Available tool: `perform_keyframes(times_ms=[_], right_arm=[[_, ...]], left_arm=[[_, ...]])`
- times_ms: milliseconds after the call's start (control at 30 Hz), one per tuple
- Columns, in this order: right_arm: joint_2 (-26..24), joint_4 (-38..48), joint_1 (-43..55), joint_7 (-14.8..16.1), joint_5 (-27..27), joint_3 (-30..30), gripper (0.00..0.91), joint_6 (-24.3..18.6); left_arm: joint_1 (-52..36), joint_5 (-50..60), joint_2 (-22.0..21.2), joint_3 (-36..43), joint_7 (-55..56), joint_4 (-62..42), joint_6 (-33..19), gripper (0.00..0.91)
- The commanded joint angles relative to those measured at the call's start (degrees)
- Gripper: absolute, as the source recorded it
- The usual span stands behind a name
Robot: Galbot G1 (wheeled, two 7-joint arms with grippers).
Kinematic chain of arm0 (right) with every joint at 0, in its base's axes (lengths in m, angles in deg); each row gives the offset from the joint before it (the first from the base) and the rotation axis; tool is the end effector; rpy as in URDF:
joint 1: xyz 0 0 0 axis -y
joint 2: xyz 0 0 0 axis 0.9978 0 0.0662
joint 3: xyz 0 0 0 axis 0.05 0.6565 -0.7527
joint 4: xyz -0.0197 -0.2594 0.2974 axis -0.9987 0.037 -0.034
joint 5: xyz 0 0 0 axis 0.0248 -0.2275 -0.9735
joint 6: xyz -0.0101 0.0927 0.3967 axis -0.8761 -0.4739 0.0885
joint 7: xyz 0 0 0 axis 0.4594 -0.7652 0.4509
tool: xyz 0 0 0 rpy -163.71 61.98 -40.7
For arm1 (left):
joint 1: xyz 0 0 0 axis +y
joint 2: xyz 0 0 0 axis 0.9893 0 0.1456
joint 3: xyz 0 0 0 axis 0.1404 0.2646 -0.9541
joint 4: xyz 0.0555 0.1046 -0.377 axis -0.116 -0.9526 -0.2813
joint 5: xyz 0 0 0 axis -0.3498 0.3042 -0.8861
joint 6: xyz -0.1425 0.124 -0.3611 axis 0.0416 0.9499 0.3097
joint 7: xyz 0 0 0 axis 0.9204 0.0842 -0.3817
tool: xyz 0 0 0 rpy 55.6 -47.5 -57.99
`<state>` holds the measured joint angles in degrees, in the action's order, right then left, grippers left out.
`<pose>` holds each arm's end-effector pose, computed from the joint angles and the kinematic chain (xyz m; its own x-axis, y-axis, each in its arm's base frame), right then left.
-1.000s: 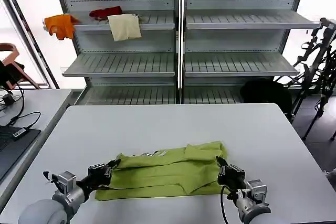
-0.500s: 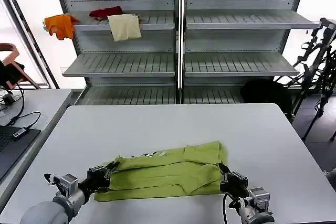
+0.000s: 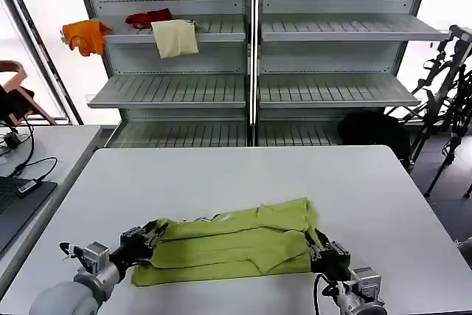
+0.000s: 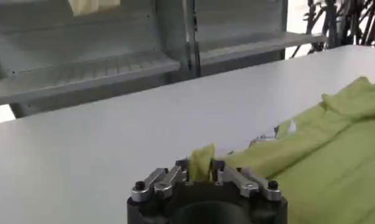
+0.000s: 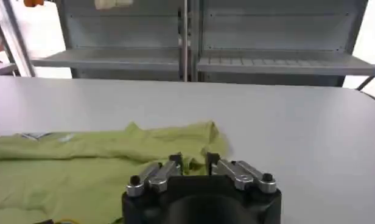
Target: Fold and organize the clothes.
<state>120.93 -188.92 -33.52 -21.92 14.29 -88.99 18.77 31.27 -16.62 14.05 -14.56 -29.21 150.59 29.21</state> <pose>0.1969 -0.0153 -0.2381 -0.9208 -0.1481 0.3608 -0.1574 0.9875 0.0036 0.2628 0.1179 -0.2633 -0.8577 0.2933 0.4223 0.3488 0.9354 0.0587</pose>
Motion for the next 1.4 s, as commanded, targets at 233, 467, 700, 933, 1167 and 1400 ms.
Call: perform_keyframes(times_ms=[233,467,700,933,1167,1400], right_arm=[[2.66,-1.40,8.37,-1.39,-0.49,-0.17,0.907,-0.36],[0.33,1.83,19.39,-2.83,-2.66,0.61,0.907,-10.14],[-0.83,5.36,22.43,-1.43,-1.07,1.17,0.907,-10.14],[-0.02,6.89,21.45,0.90,0.87,1.37,0.907,-10.19],[-0.19,6.99,20.88,1.53,1.30,0.96,0.907,-10.17],[-0.02,7.30,20.60,1.36,1.66,1.05,0.907,-9.84]], left_arm=[[-0.29,-3.99,-3.18,0.85,10.43,4.92,-2.44,0.907],[5.63,-2.34,-7.17,0.85,15.28,3.88,-8.03,0.907],[8.03,-1.97,-9.51,1.22,17.33,1.55,-12.14,0.907],[9.59,0.02,-10.90,2.38,17.94,0.87,-12.71,0.907],[10.55,0.44,-12.30,3.25,19.70,1.21,-12.61,0.907],[11.08,-0.11,-13.00,3.97,20.77,1.16,-11.90,0.907]])
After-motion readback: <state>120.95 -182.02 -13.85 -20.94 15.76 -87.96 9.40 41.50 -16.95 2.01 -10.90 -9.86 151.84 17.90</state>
